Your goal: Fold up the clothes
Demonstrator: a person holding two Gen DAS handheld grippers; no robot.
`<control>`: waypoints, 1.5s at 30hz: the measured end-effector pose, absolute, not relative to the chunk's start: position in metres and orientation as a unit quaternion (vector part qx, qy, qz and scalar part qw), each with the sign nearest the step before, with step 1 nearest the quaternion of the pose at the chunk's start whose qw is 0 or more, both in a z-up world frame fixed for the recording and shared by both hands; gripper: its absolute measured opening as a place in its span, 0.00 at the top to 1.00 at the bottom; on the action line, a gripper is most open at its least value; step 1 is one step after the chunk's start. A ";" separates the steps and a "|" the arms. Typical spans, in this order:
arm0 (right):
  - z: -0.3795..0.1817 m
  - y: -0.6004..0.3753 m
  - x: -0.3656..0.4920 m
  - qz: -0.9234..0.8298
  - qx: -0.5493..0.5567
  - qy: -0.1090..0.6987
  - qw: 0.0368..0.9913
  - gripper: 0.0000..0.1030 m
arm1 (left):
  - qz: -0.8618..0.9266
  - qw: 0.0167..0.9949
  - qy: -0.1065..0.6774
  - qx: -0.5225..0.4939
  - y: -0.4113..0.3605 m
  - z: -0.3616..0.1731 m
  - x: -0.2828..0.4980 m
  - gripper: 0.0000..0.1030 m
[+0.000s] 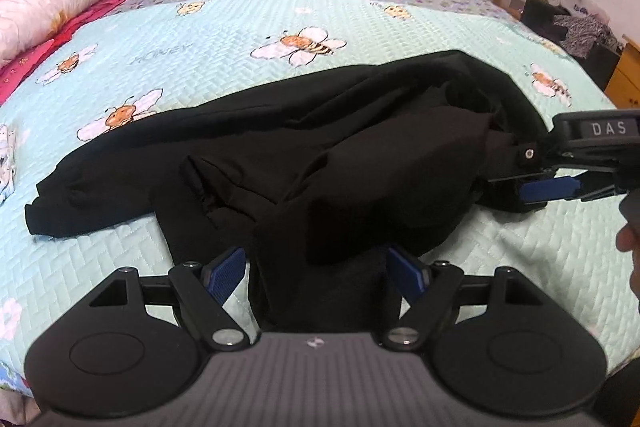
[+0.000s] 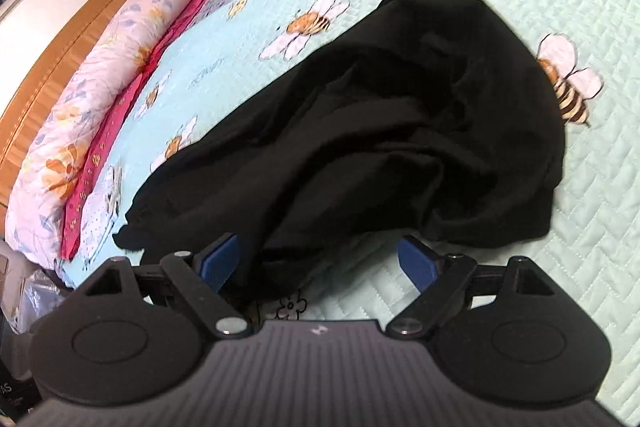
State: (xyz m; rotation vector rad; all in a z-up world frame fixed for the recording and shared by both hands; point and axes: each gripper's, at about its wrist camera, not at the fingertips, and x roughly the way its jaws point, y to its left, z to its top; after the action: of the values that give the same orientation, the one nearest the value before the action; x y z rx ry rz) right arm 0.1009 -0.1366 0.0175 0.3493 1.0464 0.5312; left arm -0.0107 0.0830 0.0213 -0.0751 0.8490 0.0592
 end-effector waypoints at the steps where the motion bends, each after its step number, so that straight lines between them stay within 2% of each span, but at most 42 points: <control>1: 0.017 -0.135 0.100 0.245 0.160 0.491 0.821 0.16 | 0.031 0.909 0.414 -0.037 0.083 0.019 -0.010 0.22; 15: 0.024 -0.124 0.061 0.193 0.056 0.388 0.899 0.16 | 0.063 0.911 0.402 -0.069 0.089 0.007 -0.013 0.22; 25: 0.019 -0.115 0.045 0.093 -0.046 0.339 0.935 0.16 | 0.115 0.929 0.352 -0.012 0.069 0.014 -0.010 0.22; 39: 0.012 -0.117 0.032 0.095 -0.009 0.330 0.939 0.15 | 0.116 0.933 0.339 -0.034 0.066 0.013 -0.011 0.22; 42: 0.012 -0.118 0.036 0.113 0.008 0.349 0.930 0.15 | 0.115 0.930 0.344 -0.049 0.071 0.013 -0.012 0.22; 45: 0.013 -0.125 0.055 0.162 0.077 0.384 0.906 0.15 | 0.128 0.929 0.343 -0.061 0.079 0.013 -0.015 0.22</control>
State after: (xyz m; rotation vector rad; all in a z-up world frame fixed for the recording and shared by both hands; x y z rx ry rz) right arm 0.0546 -0.1254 0.0130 0.1600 0.7937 0.3352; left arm -0.0153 0.0785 0.0125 -0.1242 0.7024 0.2631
